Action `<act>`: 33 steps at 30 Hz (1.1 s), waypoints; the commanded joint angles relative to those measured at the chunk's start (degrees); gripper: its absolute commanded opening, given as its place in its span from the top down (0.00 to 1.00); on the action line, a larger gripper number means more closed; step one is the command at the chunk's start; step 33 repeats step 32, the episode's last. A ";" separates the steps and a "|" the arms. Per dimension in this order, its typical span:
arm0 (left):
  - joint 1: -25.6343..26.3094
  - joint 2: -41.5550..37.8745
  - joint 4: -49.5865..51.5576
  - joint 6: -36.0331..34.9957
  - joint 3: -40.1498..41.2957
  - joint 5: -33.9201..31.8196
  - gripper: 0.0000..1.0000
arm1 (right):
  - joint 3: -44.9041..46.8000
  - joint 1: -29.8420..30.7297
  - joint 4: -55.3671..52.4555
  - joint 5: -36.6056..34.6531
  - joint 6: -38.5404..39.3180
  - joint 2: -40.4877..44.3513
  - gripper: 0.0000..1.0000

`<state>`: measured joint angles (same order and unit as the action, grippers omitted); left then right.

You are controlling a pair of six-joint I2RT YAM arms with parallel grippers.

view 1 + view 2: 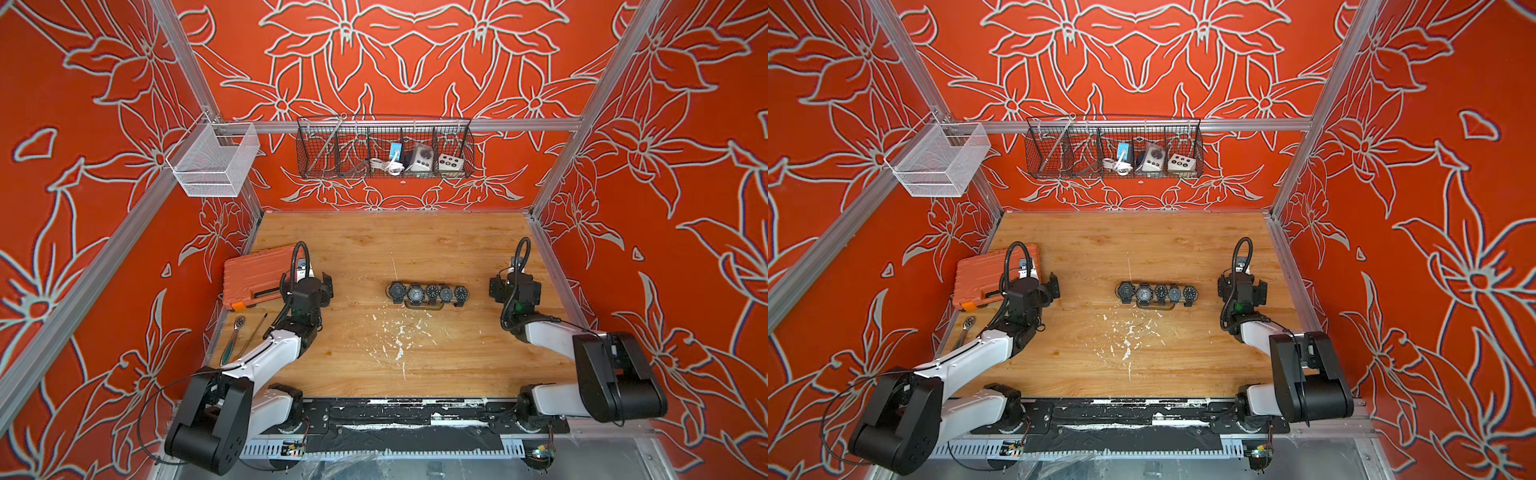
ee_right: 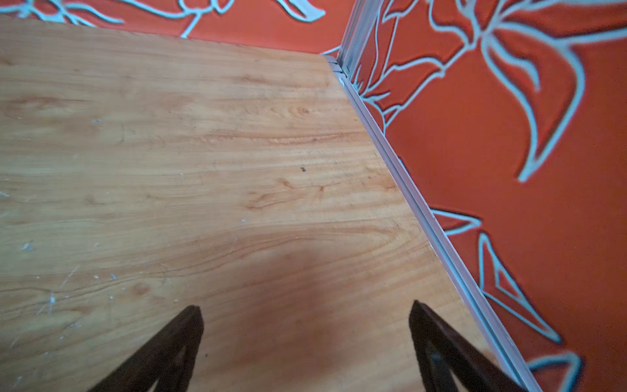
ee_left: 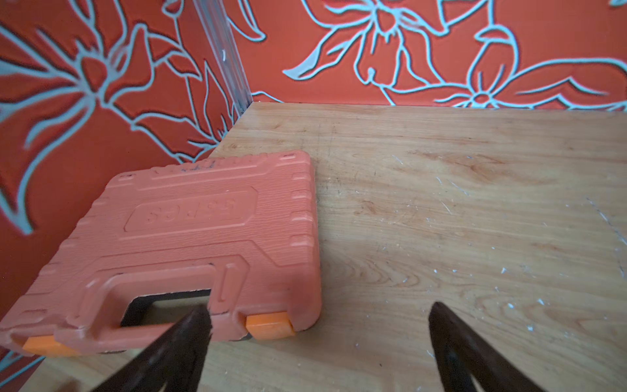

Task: Place watch on stand
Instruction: Reset both arms

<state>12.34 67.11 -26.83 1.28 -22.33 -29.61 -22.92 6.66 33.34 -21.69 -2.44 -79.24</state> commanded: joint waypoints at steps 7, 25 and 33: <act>-4.84 9.46 -17.19 -5.78 5.40 13.45 0.02 | 5.44 -0.36 13.48 2.73 2.44 0.37 0.02; -10.93 13.93 -19.56 -1.10 5.18 20.03 0.02 | 2.70 -1.47 9.42 4.23 1.35 -0.71 0.02; -11.02 13.70 -18.90 -1.01 5.10 20.18 0.02 | 2.99 -1.82 9.39 4.82 1.34 -0.37 0.02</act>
